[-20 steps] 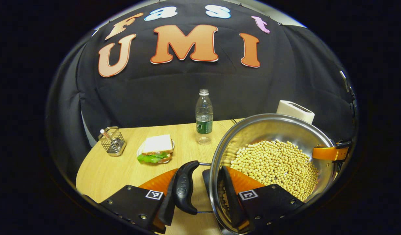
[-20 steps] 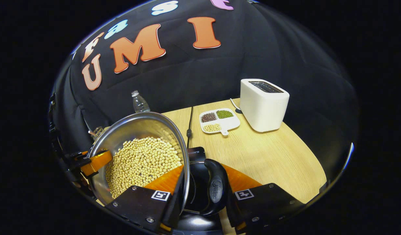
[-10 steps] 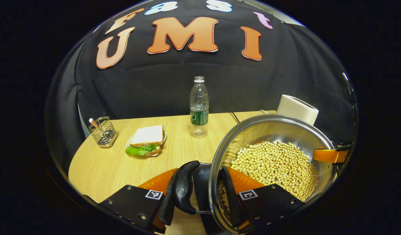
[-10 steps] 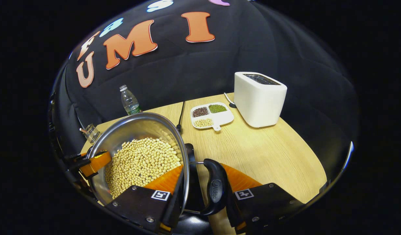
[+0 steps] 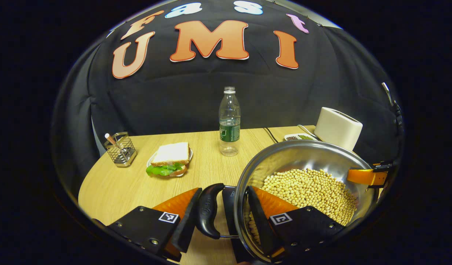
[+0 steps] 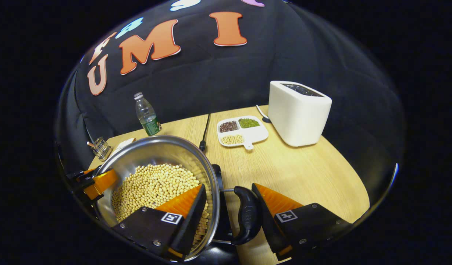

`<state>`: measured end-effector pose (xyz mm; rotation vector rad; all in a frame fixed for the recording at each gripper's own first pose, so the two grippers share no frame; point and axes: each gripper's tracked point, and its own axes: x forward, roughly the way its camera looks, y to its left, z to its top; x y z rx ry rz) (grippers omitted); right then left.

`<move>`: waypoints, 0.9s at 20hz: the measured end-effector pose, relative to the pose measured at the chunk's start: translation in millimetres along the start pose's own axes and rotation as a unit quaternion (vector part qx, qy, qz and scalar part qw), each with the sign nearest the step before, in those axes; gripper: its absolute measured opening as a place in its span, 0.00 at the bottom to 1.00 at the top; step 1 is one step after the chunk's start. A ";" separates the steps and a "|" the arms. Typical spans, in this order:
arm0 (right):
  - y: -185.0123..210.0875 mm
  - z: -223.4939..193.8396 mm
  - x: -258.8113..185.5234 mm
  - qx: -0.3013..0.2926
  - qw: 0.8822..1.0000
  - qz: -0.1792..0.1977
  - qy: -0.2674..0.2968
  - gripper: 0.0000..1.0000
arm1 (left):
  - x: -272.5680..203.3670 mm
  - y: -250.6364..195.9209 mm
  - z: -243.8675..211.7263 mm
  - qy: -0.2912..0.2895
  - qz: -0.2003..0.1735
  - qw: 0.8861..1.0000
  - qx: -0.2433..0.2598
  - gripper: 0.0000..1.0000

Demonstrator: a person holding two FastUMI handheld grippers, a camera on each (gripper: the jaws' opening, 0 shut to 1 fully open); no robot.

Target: First push the handle of the pot to place it horizontally, then grasp the pot with both hands and set it on the induction cooktop.

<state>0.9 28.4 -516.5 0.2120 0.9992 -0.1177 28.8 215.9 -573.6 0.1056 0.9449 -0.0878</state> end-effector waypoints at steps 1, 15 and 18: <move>-3.6 11.6 -7.1 0.000 1.000 -0.005 -0.018 0.80 | -7.2 4.7 10.4 -0.013 0.004 1.000 -0.001 0.78; 38.5 211.8 -240.6 -0.079 0.932 0.040 -0.351 0.93 | -288.9 90.5 246.7 -0.325 0.071 0.941 -0.067 0.76; 48.3 228.8 -280.3 -0.099 0.922 0.047 -0.372 0.98 | -349.3 129.1 274.0 -0.351 0.092 0.928 -0.084 0.75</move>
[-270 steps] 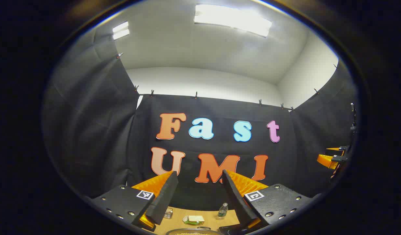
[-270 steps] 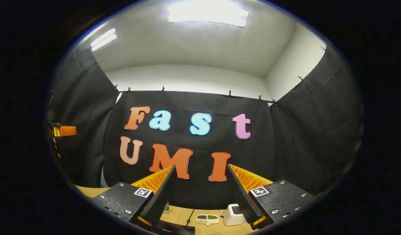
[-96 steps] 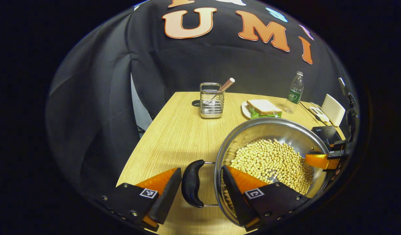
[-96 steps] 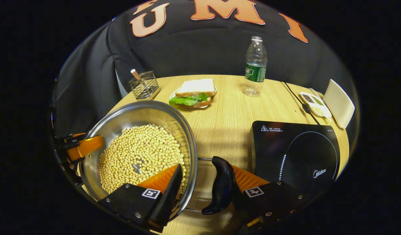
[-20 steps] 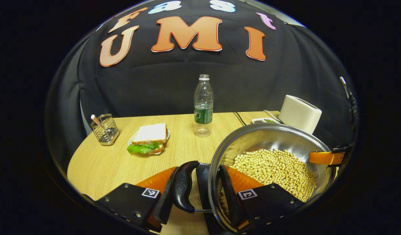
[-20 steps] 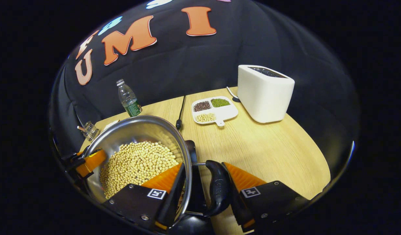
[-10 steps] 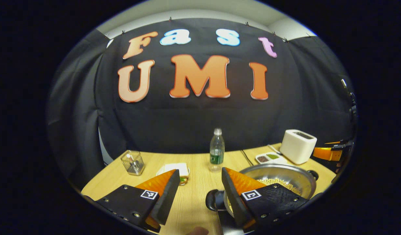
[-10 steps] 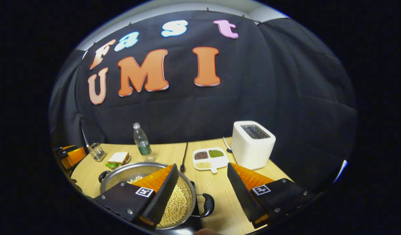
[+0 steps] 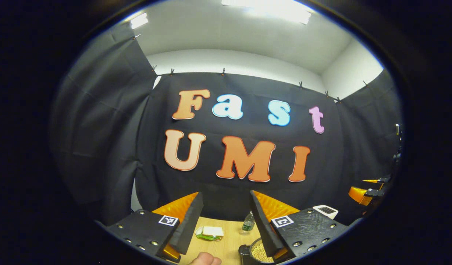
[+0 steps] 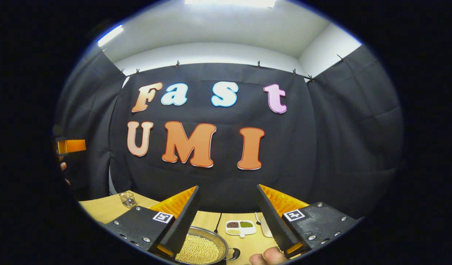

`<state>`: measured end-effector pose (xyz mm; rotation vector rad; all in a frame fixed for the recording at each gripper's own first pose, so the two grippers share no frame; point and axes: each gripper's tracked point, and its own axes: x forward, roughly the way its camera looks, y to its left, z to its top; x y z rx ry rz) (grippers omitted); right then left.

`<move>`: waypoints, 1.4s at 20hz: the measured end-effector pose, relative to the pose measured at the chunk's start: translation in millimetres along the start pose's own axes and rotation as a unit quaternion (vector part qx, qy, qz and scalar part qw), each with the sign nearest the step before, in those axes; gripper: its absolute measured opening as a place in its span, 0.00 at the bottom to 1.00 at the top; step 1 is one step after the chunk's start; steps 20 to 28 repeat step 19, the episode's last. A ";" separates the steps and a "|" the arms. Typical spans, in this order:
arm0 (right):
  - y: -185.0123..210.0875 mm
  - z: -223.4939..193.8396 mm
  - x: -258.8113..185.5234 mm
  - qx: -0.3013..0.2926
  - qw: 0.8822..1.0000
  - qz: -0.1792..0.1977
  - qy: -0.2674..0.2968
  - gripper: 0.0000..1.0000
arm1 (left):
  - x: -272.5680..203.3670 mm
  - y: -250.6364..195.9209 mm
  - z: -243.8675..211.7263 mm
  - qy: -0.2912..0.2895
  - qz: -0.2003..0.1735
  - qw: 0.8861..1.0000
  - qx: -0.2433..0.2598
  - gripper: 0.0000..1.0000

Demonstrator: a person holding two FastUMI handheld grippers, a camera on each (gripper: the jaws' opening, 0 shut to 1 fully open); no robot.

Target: First push the handle of the pot to place it horizontally, then grasp the pot with both hands and set it on the induction cooktop.

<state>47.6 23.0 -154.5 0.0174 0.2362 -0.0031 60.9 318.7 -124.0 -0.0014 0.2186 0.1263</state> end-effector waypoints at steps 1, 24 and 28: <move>2.6 12.4 -4.2 0.000 1.000 0.010 -0.006 0.89 | -3.6 11.0 17.3 -0.013 0.012 1.000 0.003 0.74; 13.6 142.0 -20.2 -0.009 0.994 0.048 -0.099 0.98 | -45.7 84.6 151.0 -0.093 0.105 0.987 0.075 0.73; 13.6 142.0 -20.2 -0.009 0.994 0.048 -0.099 0.98 | -45.7 84.6 151.0 -0.093 0.105 0.987 0.075 0.73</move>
